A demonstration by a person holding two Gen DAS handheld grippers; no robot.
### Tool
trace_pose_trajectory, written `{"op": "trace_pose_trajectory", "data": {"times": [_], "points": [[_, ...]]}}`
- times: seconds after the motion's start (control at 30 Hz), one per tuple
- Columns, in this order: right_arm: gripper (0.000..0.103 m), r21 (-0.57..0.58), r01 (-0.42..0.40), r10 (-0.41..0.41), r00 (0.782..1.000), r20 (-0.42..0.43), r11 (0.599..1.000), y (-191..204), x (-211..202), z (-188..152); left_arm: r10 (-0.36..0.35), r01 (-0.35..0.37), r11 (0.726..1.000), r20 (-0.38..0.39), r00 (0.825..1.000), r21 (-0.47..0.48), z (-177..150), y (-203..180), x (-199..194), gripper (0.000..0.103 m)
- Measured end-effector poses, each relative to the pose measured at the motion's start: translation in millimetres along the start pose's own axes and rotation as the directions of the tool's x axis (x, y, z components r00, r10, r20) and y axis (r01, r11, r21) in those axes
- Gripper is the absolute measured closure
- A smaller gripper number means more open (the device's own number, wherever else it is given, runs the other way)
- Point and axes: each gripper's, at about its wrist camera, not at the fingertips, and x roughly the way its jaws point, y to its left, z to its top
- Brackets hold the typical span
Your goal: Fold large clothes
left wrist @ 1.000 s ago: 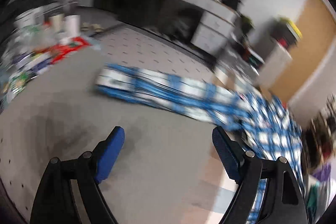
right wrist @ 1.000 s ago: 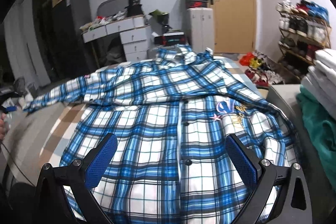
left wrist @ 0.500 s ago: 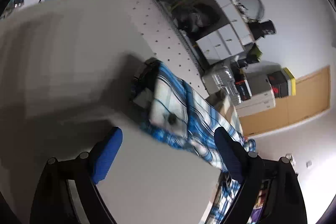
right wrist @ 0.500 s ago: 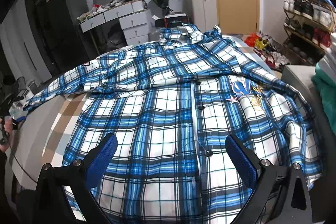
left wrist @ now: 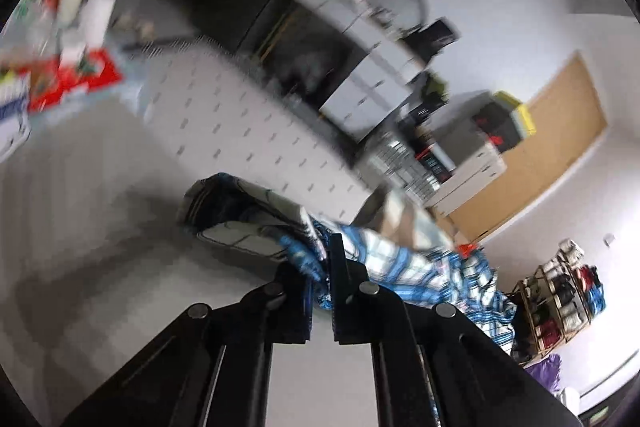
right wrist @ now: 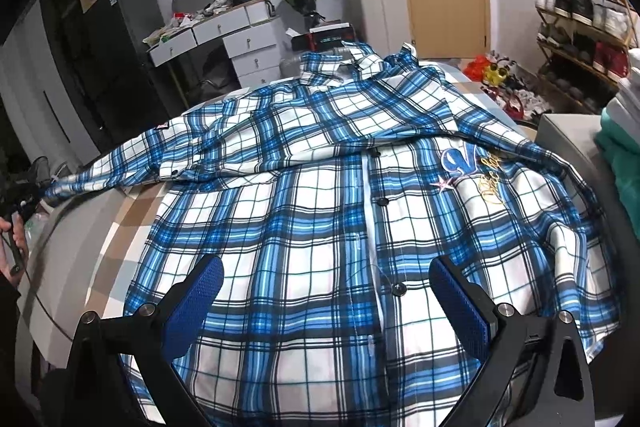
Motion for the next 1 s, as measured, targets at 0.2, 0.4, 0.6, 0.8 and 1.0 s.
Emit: {"op": "trace_pose_trajectory", "data": {"times": [0.2, 0.4, 0.6, 0.8, 1.0], "points": [[0.0, 0.03, -0.02, 0.019, 1.0, 0.015, 0.999, -7, -7, 1, 0.05, -0.061, 0.99, -0.09, 0.995, -0.126, -11, 36, 27, 0.098], [0.0, 0.053, -0.037, 0.036, 0.999, 0.019, 0.998, -11, -10, 2, 0.065, -0.101, 0.953, -0.13, 0.989, -0.286, -15, 63, 45, 0.045], [0.0, 0.047, -0.052, 0.051, 0.999, 0.014, 0.998, -10, -10, 2, 0.119, -0.136, 0.955, -0.08, 0.99, -0.263, -6, 57, 47, 0.088], [0.0, 0.042, -0.065, 0.065, 0.998, 0.017, 0.997, -8, -11, 1, 0.116, -0.118, 0.975, -0.025, 0.993, -0.189, 1, 34, 35, 0.101], [0.0, 0.044, -0.093, 0.092, 0.995, 0.024, 0.995, -9, -16, 1, 0.041, -0.042, 0.999, 0.11, 0.993, 0.006, 36, -57, 3, 0.101]]}}
